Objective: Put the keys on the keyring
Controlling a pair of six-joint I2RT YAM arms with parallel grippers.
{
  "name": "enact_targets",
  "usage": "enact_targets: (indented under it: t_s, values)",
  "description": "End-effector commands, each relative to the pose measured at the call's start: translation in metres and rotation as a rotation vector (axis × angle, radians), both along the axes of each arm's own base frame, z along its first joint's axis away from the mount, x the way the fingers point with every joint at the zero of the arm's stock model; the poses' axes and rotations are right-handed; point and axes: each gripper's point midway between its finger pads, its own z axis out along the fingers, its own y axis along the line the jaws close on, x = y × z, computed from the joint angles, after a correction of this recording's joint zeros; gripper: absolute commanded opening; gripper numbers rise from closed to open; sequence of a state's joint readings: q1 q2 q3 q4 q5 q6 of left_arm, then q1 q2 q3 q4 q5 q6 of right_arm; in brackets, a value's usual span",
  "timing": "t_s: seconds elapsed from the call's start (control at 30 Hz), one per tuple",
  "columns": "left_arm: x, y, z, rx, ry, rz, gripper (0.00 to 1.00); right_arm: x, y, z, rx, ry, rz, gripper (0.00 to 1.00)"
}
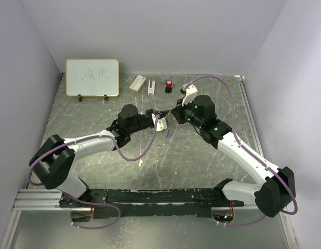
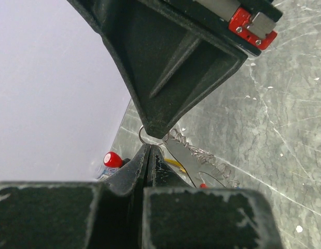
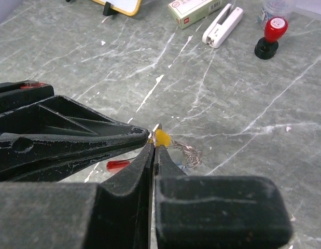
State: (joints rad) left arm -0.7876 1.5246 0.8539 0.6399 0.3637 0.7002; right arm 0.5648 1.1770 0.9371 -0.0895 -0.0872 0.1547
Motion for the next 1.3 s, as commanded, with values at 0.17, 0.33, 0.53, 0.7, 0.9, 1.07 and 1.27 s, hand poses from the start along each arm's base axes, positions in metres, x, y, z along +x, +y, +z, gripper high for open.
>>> enact_targets:
  t_s: [0.17, 0.33, 0.53, 0.7, 0.9, 1.07, 1.27]
  values:
    - [0.002, -0.004, 0.030, -0.061, -0.085, 0.012, 0.07, 0.002, 0.003, 0.014, 0.019, -0.017, 0.008, 0.00]
    - [0.000, -0.004, 0.032, -0.063, -0.090, 0.011, 0.07, 0.002, 0.003, 0.014, 0.020, -0.017, 0.007, 0.00]
    - [-0.001, -0.004, 0.033, -0.065, -0.092, 0.010, 0.07, 0.002, 0.003, 0.013, 0.017, -0.015, 0.003, 0.00]
    - [0.000, -0.004, 0.029, -0.056, -0.086, 0.015, 0.07, 0.003, -0.002, 0.018, 0.023, -0.033, -0.024, 0.00]
    - [-0.001, -0.002, 0.025, -0.054, -0.077, 0.024, 0.07, 0.003, -0.007, 0.025, 0.020, -0.046, -0.046, 0.00]
    - [-0.002, -0.001, 0.024, -0.052, -0.073, 0.021, 0.07, 0.004, -0.009, 0.027, 0.020, -0.052, -0.055, 0.00]
    - [-0.006, -0.002, 0.023, -0.042, -0.067, 0.003, 0.07, 0.005, -0.010, 0.029, 0.024, -0.058, -0.063, 0.00]
